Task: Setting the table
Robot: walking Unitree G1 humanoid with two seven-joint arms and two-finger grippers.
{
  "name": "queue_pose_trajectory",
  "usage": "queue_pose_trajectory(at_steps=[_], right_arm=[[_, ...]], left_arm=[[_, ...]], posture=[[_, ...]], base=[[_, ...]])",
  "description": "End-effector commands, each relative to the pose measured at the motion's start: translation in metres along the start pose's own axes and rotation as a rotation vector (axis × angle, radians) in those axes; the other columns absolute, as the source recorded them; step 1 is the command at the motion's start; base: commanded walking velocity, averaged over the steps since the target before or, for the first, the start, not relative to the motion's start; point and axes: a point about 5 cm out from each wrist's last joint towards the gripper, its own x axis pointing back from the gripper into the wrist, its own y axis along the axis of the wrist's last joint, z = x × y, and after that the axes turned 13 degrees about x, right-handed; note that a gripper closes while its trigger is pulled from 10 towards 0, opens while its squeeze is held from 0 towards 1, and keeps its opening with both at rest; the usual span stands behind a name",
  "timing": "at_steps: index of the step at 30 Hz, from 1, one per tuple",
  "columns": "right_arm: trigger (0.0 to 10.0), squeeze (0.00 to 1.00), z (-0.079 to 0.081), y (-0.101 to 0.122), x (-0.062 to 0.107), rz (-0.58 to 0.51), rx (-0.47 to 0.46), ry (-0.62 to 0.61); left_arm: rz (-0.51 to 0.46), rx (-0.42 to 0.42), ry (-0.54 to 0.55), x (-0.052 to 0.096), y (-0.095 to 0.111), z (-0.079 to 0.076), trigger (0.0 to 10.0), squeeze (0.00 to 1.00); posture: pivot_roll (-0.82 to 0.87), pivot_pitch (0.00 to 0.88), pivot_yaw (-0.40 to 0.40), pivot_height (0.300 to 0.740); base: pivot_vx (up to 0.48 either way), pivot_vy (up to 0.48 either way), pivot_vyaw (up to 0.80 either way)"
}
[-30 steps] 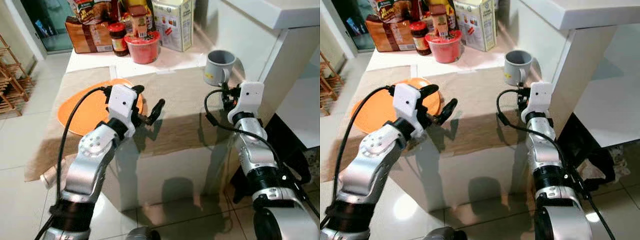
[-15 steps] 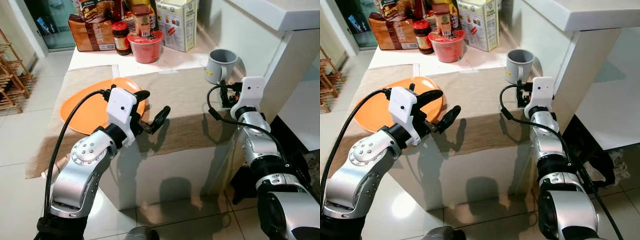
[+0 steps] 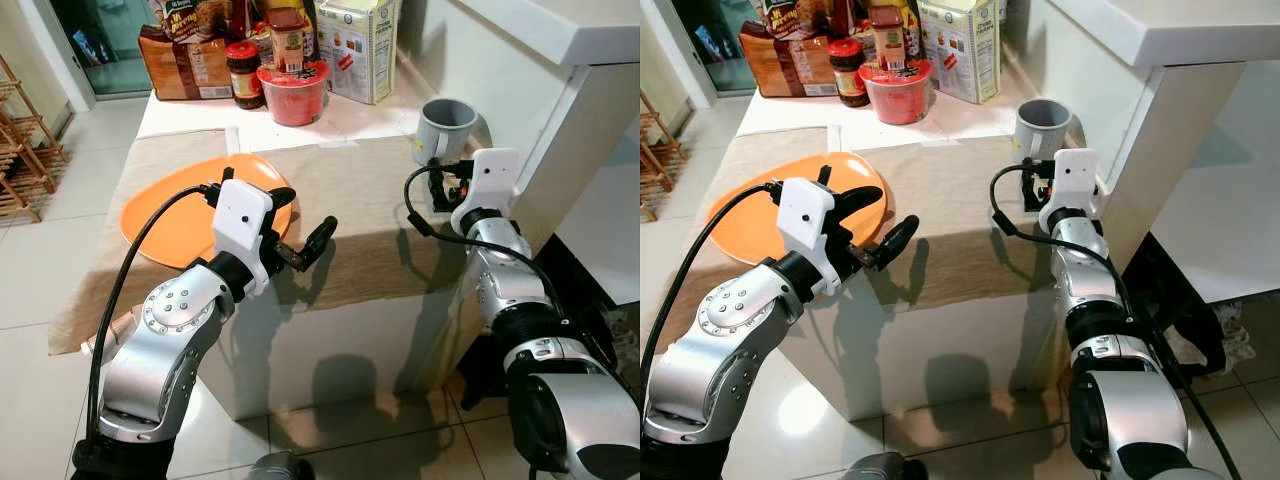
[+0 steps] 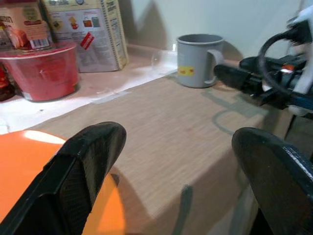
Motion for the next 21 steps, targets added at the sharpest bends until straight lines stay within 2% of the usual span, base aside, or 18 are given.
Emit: queue_pose_trajectory(at_steps=[1, 3, 4, 5, 7, 8, 9, 11, 15, 18, 21], right_arm=[[10.0, 0.0, 0.006, 0.007, 0.005, -0.051, 0.009, 0.001], [10.0, 0.0, 0.01, 0.008, 0.01, -0.067, 0.016, 0.005], [10.0, 0.0, 0.017, 0.007, 0.025, -0.105, 0.045, 0.018], [10.0, 0.0, 0.019, 0.008, 0.03, -0.118, 0.061, 0.026], [10.0, 0.0, 0.02, 0.008, 0.035, -0.13, 0.078, 0.03], [10.0, 0.0, 0.016, 0.007, 0.051, -0.144, 0.08, -0.002], [10.0, 0.0, 0.016, 0.007, 0.051, -0.144, 0.08, -0.002], [10.0, 0.0, 0.01, 0.004, 0.072, -0.143, 0.077, -0.033], [10.0, 0.0, 0.007, -0.007, 0.111, -0.098, 0.077, -0.073], [10.0, 0.0, 0.008, -0.008, 0.127, -0.084, 0.085, -0.088], [10.0, 0.0, 0.009, -0.005, 0.135, -0.091, 0.087, -0.08]], left_arm=[[-0.024, -0.036, 0.038, -0.008, 0.005, 0.01, 10.0, 0.0], [-0.032, -0.042, 0.051, -0.012, 0.007, 0.014, 10.0, 0.0], [-0.053, -0.043, 0.075, -0.024, 0.011, 0.021, 10.0, 0.0], [-0.058, -0.043, 0.08, -0.028, 0.012, 0.023, 10.0, 0.0], [-0.061, -0.042, 0.082, -0.031, 0.013, 0.024, 10.0, 0.0], [-0.069, -0.016, 0.093, -0.04, 0.012, 0.026, 10.0, 0.0], [-0.069, -0.016, 0.093, -0.04, 0.012, 0.026, 10.0, 0.0], [-0.075, 0.023, 0.103, -0.049, 0.009, 0.025, 10.0, 0.0], [-0.076, 0.042, 0.093, -0.06, -0.002, 0.017, 10.0, 0.0], [-0.088, 0.06, 0.082, -0.069, -0.006, 0.012, 10.0, 0.0], [-0.102, 0.068, 0.066, -0.081, -0.004, 0.007, 10.0, 0.0]], posture=[[0.24, 0.0, 0.039, 0.74], [0.23, 0.0, 0.041, 0.74], [0.18, 0.0, 0.045, 0.74], [0.18, 0.0, 0.045, 0.74], [0.17, 0.0, 0.046, 0.74], [0.12, 0.0, 0.052, 0.74], [0.12, 0.0, 0.052, 0.74], [0.09, 0.0, 0.056, 0.74], [0.03, 0.0, 0.062, 0.74], [0.01, 0.0, 0.065, 0.74], [-0.01, 0.0, 0.079, 0.74]], base=[[0.0, 0.0, 0.0], [0.0, 0.0, 0.0], [0.0, 0.0, 0.0], [0.0, 0.0, 0.0], [0.0, 0.0, 0.0], [0.0, 0.0, 0.0], [0.0, 0.0, 0.0], [0.0, 0.0, 0.0], [0.0, 0.0, 0.0], [0.0, 0.0, 0.0], [0.0, 0.0, 0.0]])
